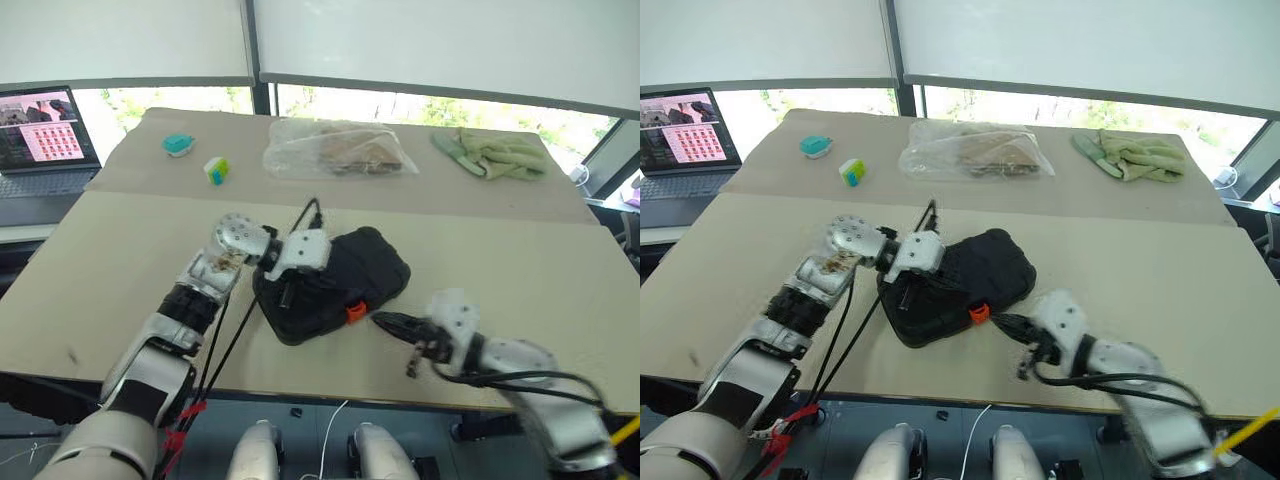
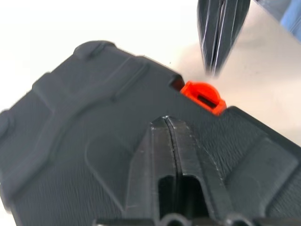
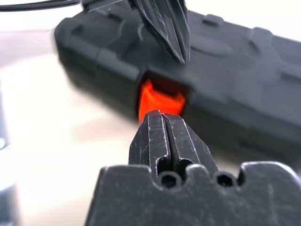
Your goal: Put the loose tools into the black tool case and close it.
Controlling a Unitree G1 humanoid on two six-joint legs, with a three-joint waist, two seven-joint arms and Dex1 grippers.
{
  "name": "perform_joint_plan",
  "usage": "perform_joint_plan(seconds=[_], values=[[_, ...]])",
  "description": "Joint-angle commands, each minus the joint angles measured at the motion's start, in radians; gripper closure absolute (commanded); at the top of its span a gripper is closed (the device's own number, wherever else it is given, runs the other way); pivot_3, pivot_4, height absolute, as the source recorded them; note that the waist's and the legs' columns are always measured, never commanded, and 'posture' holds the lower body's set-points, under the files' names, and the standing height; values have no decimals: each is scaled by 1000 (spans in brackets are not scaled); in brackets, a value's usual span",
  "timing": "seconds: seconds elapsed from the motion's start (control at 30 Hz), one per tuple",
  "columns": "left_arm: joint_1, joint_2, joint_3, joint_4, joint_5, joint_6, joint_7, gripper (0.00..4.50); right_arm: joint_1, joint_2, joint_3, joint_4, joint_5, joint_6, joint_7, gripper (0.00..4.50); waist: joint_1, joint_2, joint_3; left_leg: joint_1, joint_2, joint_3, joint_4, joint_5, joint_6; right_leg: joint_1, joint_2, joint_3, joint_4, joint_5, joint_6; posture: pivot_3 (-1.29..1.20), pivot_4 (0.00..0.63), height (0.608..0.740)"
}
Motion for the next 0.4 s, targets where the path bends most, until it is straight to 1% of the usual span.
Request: perform_joint_plan(seconds=[0.03,0.07,0.13,0.17,0.2,0.23,0.27,0.3,0.37,0.4], values=[[70,147,106,-151,-108,236,-55,2711,7,-126,-224,-39,227,121,144,3422,-10,-1,1,1,0,-1,-2,0,0,0,0,0,0,0,-1,0,150,740],[87,179,129,-188,-138,288,-62,2325,10,-155,-260,-30,261,140,167,3067,-10,-1,1,4,0,-1,-5,0,0,1,1,0,0,-1,-2,0,150,740],[136,290,220,-272,-238,447,-90,1517,12,-229,-366,19,350,204,238,2284,-8,-1,3,5,0,-2,-8,0,0,1,1,-1,0,-3,-3,0,150,740],[162,352,265,-311,-281,517,-107,1180,11,-262,-413,47,384,232,268,2019,-7,-1,4,5,0,-2,-9,0,0,1,1,-1,0,-3,-3,0,150,740],[187,402,301,-344,-315,569,-116,783,14,-289,-448,71,408,254,297,1690,-6,-3,5,5,0,-2,-9,0,0,0,1,-1,0,-3,-3,0,150,740],[203,431,320,-370,-337,600,-115,338,19,-305,-468,85,422,265,315,1308,-6,-3,5,4,0,-2,-9,0,0,0,0,-1,0,-4,-3,0,150,740],[228,468,351,-392,-355,628,-108,70,30,-324,-489,97,432,275,343,1024,-2,-4,6,4,0,-3,-10,0,0,0,0,-1,-1,-4,-3,0,150,740],[258,500,382,-409,-366,641,-103,0,44,-338,-499,103,433,277,368,607,2,-4,6,5,0,-3,-10,0,0,0,-1,-2,-2,-4,-2,0,150,740],[302,539,421,-431,-382,658,-94,0,62,-349,-504,110,420,263,400,30,9,-3,5,5,-2,-2,-12,0,0,1,-3,-1,-4,-5,-1,0,150,740],[322,546,430,-438,-382,651,-86,0,63,-347,-493,115,405,248,398,30,9,-3,5,5,-2,-2,-12,0,0,2,-3,-1,-7,-5,-1,0,150,740]])
